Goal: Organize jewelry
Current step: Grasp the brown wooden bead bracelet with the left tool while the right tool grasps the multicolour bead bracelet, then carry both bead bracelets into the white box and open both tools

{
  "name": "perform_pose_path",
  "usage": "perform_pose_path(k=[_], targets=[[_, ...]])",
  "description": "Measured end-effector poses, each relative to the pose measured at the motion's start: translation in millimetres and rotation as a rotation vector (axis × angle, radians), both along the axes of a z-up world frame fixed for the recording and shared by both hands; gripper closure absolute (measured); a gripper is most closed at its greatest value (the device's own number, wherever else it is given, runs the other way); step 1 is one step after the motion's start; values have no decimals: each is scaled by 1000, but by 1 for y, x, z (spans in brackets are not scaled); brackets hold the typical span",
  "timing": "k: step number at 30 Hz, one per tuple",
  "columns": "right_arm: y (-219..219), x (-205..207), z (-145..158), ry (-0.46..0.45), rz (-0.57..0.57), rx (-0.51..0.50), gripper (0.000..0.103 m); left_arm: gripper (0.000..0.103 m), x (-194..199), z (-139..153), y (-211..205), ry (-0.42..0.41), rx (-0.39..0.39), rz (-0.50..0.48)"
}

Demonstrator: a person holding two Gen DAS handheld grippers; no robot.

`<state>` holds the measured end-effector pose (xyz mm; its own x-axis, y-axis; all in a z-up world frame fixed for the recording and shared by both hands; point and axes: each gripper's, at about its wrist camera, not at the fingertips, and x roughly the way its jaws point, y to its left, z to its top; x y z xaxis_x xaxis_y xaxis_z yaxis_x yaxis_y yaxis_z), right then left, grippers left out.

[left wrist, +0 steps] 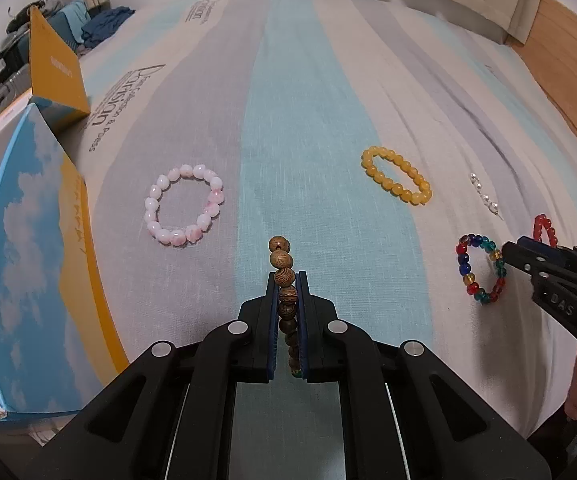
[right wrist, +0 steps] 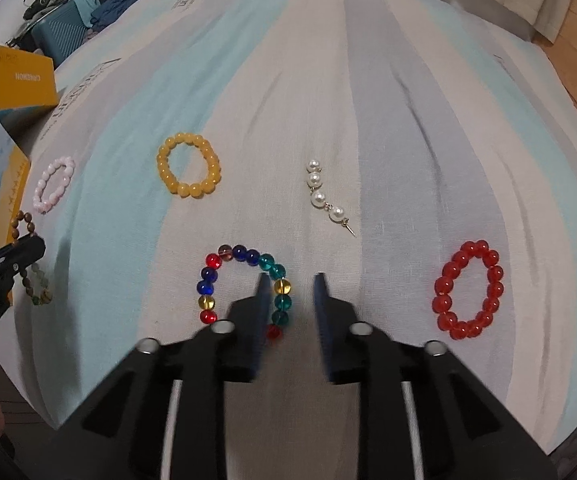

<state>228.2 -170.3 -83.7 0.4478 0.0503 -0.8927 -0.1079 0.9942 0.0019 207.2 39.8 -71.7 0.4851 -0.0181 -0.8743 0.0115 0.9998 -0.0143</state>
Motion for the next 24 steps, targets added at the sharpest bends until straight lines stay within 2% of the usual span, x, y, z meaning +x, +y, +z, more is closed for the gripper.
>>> perform_pose_path(k=[6,10,12,16,24], targets=[[1,10,-20,45,-14,-3,71,96,4,-9,2,11,2,1],[3,10,-24,40,4,-12,71,96,6,-21,5,28,-3,8],[3,9,-25,38,13,-12,75,96,6,-27,6,36,-10,8],[3,3,-22,22,33,-30,92,96,5,-32,7,41,-14,-1],[-5,-5,-3,-22,18,15,93,96,1,-21,11,29,-23,-5]])
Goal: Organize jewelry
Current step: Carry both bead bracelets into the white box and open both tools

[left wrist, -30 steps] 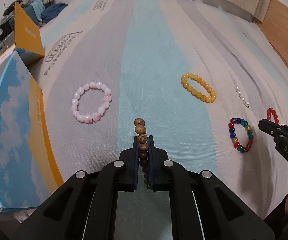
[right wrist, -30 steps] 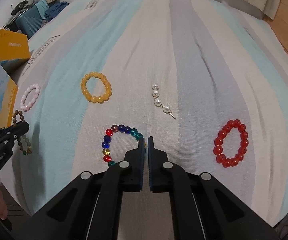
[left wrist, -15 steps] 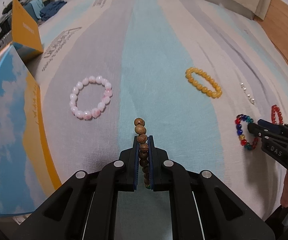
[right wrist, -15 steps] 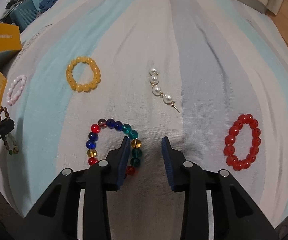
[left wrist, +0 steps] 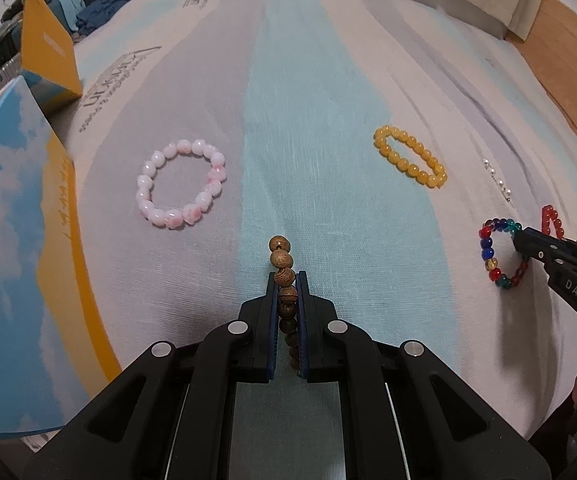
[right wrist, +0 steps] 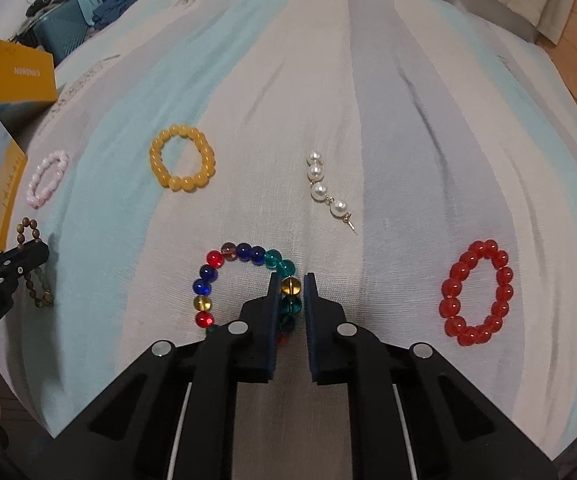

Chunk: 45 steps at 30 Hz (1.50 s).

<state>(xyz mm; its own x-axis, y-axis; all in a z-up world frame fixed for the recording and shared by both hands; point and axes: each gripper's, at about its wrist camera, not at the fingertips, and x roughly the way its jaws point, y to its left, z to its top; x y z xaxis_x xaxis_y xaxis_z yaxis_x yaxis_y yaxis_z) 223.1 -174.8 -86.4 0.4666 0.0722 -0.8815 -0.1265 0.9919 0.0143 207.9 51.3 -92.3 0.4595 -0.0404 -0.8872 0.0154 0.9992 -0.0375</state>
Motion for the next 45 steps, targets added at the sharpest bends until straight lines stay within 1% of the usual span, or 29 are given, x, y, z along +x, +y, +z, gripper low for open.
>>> perform_pose_path(k=[13,26,35,45], targets=[[2,-13,39,-53,15,61,94,96,-5,24,-1,-18,1,-3],[13,-23,75,-98,-11,29,94,96,-14,62,-4,-52,-9,-7],[33,-28,98,-125,-12,20,94,96,-18,84,6,-78,2,5],[72,-30,125,-161,32,21,94,96,-27,110,35,-105,16,42]])
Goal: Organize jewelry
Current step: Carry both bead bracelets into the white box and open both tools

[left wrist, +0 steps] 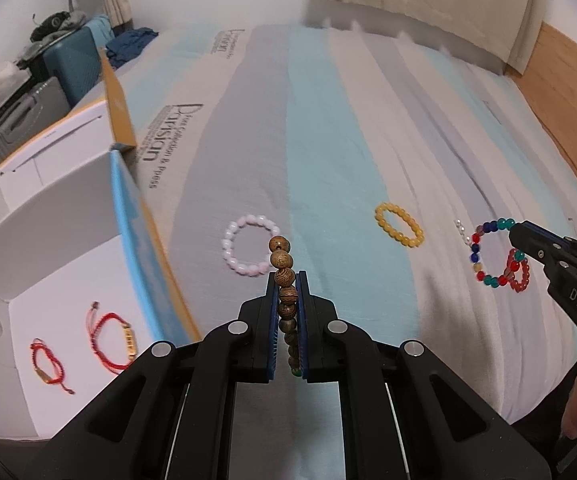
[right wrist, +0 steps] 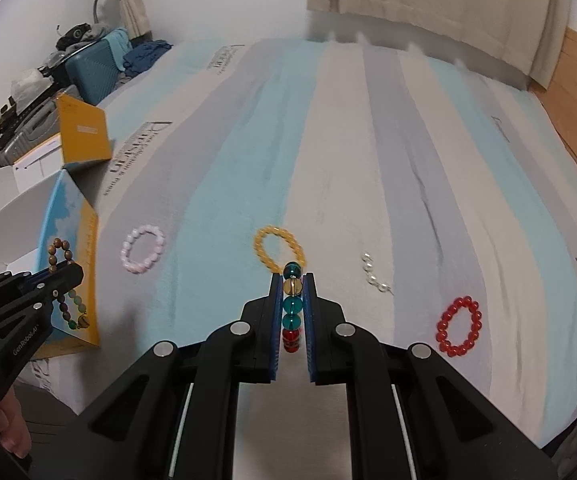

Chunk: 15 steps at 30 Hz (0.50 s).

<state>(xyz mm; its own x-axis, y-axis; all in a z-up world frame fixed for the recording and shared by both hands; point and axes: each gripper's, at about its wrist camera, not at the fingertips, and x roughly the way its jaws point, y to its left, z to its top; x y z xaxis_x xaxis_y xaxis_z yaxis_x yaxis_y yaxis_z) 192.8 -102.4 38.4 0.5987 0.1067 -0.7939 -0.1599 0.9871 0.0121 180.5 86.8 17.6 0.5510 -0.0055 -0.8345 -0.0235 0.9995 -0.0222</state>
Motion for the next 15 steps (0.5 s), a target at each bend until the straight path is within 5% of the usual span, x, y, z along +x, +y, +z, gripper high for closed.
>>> perform_pose_path(k=[15], targets=[[96,-5,39,-63,128,13,94,96,-28,41,77,-51,6,98]])
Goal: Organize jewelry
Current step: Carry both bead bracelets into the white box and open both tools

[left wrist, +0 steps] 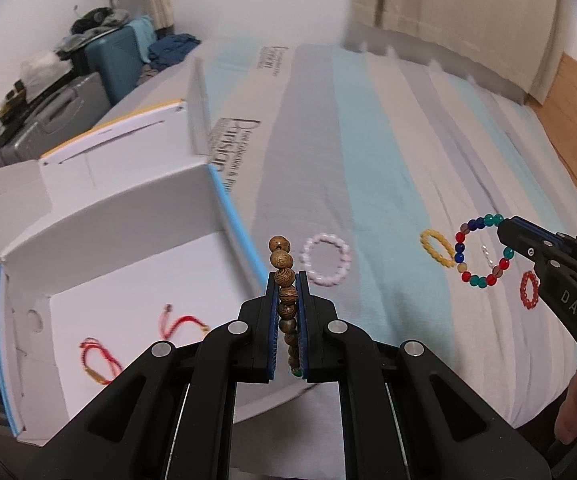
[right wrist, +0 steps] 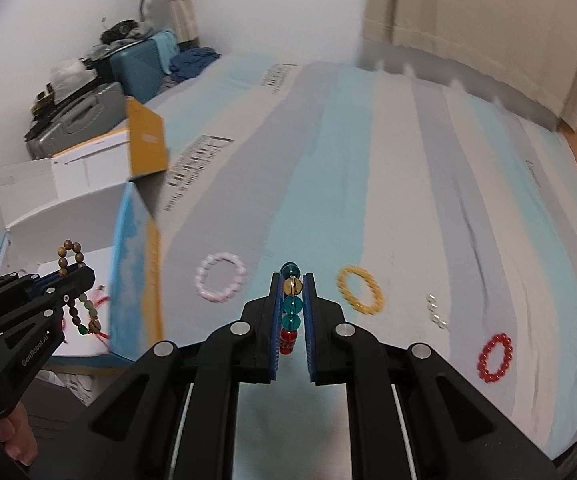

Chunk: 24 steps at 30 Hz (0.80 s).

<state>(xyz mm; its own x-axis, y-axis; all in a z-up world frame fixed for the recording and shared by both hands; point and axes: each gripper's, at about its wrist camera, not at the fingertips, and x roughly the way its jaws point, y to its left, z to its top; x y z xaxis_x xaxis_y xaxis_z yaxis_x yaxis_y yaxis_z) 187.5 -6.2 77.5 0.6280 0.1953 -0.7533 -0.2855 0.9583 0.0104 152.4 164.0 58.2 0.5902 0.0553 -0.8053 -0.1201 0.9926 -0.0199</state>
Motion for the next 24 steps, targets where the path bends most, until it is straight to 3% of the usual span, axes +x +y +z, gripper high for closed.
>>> perform_pose_path(k=[11,24], targets=[[87,-16,18,-31,119,9,94,96,-30,17,72,-19,9,97],[175,-39,11,-15,250,-7,94,96,-61,3,141,13,-9,196]])
